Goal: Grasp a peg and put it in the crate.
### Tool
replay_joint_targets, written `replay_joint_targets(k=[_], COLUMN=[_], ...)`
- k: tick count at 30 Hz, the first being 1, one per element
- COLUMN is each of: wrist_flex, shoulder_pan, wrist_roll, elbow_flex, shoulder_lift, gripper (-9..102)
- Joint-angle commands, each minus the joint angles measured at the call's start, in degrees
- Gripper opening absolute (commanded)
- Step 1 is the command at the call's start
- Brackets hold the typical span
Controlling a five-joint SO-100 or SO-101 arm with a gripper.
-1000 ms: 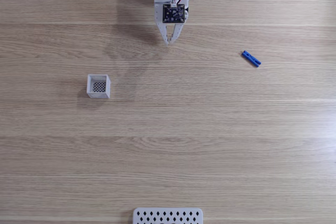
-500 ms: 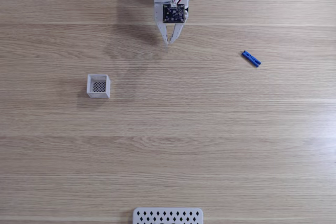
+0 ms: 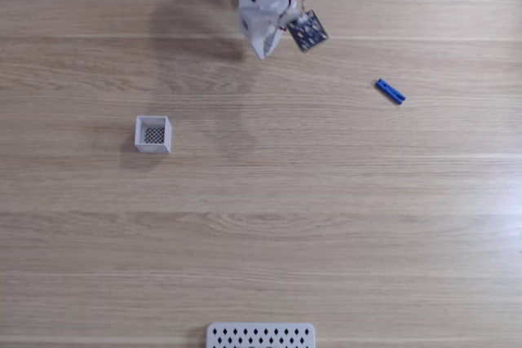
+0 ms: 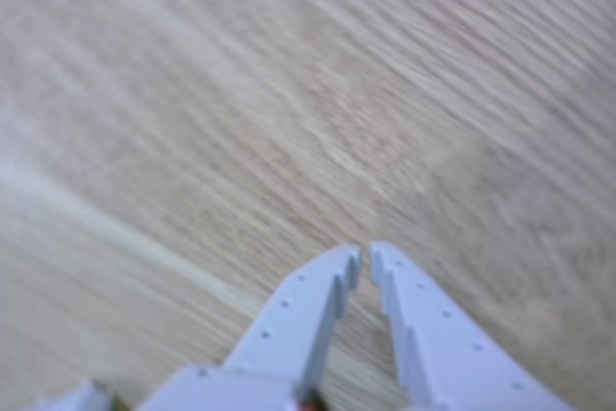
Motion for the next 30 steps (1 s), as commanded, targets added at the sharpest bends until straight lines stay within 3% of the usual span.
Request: replay_joint_targets(k=[1, 8, 16, 23, 30], wrist_flex=[-0.18, 2.37, 14.41, 9.84, 4.66], shoulder_pan=[-2.55, -9.58, -27.69, -45.18, -49.22], wrist_roll=[-8.17, 2.72, 24.79, 38.94, 44.74], elbow_flex=[-19.16, -40.69, -52.47, -54.23, -57.04], shoulder_lift=[-13.18, -35.33, -39.81, -43.86, -52.65], gripper=[-1, 0, 0, 0, 0])
